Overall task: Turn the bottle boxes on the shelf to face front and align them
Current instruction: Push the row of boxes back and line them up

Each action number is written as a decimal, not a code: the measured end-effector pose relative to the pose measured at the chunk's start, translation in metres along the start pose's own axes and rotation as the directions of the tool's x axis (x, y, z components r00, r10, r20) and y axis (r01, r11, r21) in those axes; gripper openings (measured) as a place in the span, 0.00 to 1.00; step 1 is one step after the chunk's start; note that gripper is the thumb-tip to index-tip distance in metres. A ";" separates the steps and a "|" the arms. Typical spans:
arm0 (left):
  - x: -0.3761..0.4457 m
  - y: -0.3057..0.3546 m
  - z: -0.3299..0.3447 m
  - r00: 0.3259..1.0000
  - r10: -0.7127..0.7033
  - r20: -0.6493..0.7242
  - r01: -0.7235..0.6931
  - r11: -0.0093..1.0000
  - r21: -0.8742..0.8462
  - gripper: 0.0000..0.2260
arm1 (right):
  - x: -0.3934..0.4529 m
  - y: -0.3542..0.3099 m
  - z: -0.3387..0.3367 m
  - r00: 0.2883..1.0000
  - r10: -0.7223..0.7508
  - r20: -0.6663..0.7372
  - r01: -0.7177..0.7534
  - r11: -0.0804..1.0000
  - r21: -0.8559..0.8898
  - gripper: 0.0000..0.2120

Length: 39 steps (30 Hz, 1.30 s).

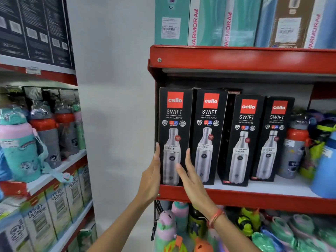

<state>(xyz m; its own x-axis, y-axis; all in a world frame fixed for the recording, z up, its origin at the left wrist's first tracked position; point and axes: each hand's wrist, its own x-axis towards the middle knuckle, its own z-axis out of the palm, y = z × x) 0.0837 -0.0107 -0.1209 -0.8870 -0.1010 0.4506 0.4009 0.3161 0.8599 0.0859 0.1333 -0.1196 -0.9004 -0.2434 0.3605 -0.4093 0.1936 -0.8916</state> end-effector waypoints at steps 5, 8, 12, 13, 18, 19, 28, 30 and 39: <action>-0.010 0.000 -0.006 1.000 0.004 0.030 -0.003 0.999 -0.038 0.22 | -0.009 0.003 -0.002 1.000 -0.010 -0.024 0.008 0.998 -0.065 0.33; -0.012 0.003 -0.007 1.000 -0.008 0.004 0.008 1.000 0.023 0.20 | -0.011 0.004 -0.003 0.999 -0.032 -0.030 0.029 0.997 -0.076 0.33; -0.019 0.007 -0.001 0.995 0.055 -0.084 -0.044 0.992 0.119 0.20 | -0.012 0.007 -0.010 0.997 -0.070 -0.045 0.065 0.991 -0.117 0.29; -0.020 0.008 0.005 0.981 0.093 -0.171 -0.067 0.986 0.155 0.21 | -0.012 0.007 -0.014 0.991 -0.095 -0.093 0.082 0.988 -0.128 0.28; -0.023 0.035 0.051 0.884 0.391 -0.258 -0.357 0.919 0.169 0.15 | -0.009 0.013 -0.049 0.908 -0.148 -0.391 0.105 0.986 -0.131 0.26; -0.024 0.040 0.064 0.924 0.356 -0.138 -0.340 0.932 0.122 0.16 | -0.007 0.015 -0.057 0.908 -0.121 -0.401 0.082 0.990 -0.113 0.27; -0.023 0.050 0.130 0.992 -0.122 0.015 0.122 0.991 -0.062 0.37 | 0.003 0.033 -0.084 0.976 0.120 -0.182 -0.118 0.993 0.020 0.33; -0.022 0.053 0.131 0.989 -0.139 -0.050 0.136 0.989 -0.058 0.37 | 0.002 0.033 -0.085 0.976 0.131 -0.171 -0.133 0.991 0.002 0.32; -0.038 0.048 0.115 0.975 -0.192 -0.108 0.170 0.968 -0.186 0.43 | -0.023 0.028 -0.099 0.975 0.142 -0.172 -0.157 0.985 -0.075 0.31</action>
<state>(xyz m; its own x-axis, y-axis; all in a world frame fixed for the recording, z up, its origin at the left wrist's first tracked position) 0.1101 0.1168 -0.1247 -0.9175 -0.2611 0.3001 0.2798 0.1128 0.9534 0.0803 0.2386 -0.1260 -0.9612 -0.0462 0.2719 -0.2730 0.2998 -0.9141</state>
